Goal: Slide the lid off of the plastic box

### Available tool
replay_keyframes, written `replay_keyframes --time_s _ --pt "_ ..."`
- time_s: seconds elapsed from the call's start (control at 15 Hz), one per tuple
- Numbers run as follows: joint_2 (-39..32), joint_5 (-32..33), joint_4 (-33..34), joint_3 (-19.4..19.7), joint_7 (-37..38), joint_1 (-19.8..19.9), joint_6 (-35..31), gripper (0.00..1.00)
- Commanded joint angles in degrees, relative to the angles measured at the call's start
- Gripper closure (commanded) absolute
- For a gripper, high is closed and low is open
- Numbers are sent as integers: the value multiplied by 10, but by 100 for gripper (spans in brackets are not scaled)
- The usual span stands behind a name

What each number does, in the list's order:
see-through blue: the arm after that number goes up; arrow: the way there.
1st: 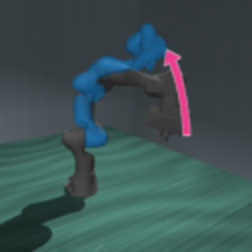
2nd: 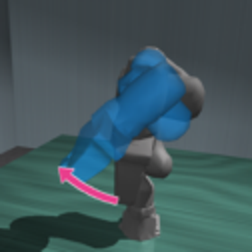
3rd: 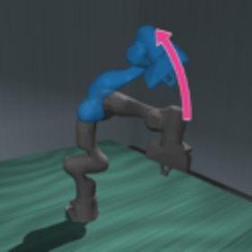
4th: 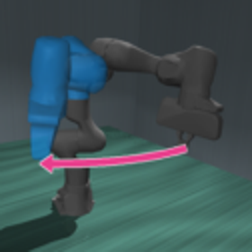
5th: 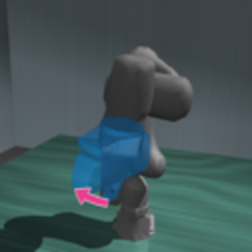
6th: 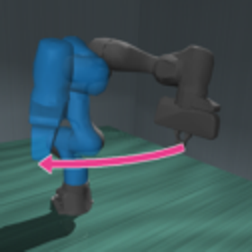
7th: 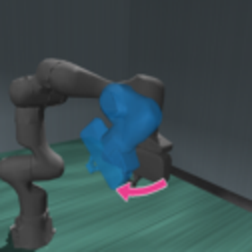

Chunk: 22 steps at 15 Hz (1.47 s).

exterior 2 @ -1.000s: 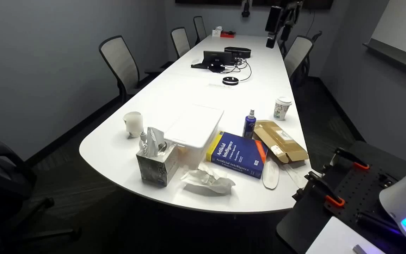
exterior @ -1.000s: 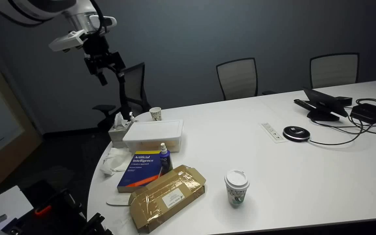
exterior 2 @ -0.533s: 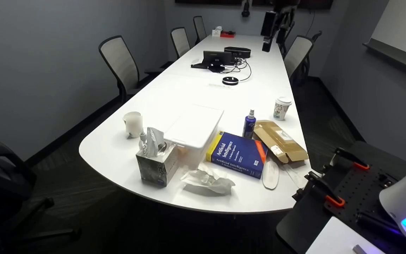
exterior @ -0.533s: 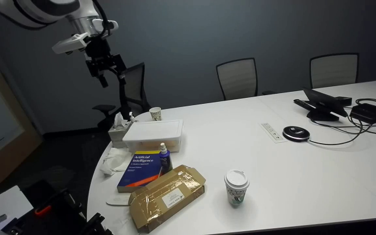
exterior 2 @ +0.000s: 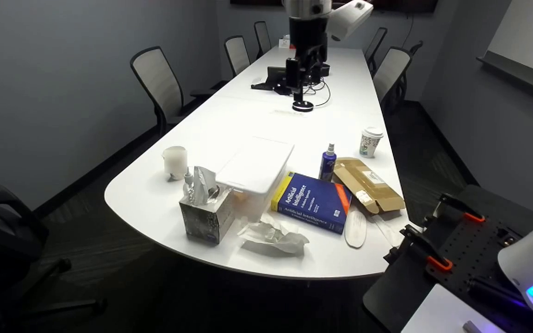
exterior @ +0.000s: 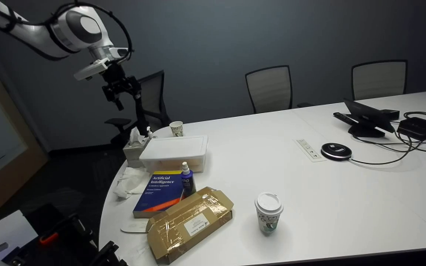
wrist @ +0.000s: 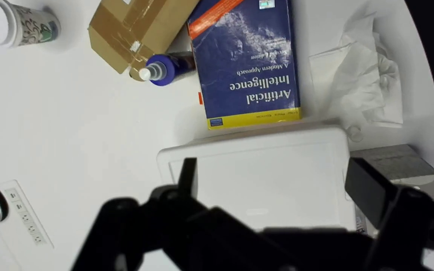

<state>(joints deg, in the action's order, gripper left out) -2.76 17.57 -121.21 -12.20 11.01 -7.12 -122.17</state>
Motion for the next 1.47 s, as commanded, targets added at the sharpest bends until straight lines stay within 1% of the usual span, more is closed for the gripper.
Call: replay_keyframes --time_s 0.0,0.33,0.53,0.67,0.87,0.93,1.0,1.4 --pt "-111 34 93 2 48 -41 12 0" --pt "-238 83 183 25 49 -100 2 0" --pt "-299 101 224 42 37 -127 -18 0" --pt "-333 101 246 52 34 -141 -24 0" --pt "-377 92 269 64 34 -156 -28 0" --pt "-391 94 279 70 38 -163 -15 0" --pt "-405 94 285 73 37 -167 -17 0" --pt "-472 85 330 86 28 -177 -11 0"
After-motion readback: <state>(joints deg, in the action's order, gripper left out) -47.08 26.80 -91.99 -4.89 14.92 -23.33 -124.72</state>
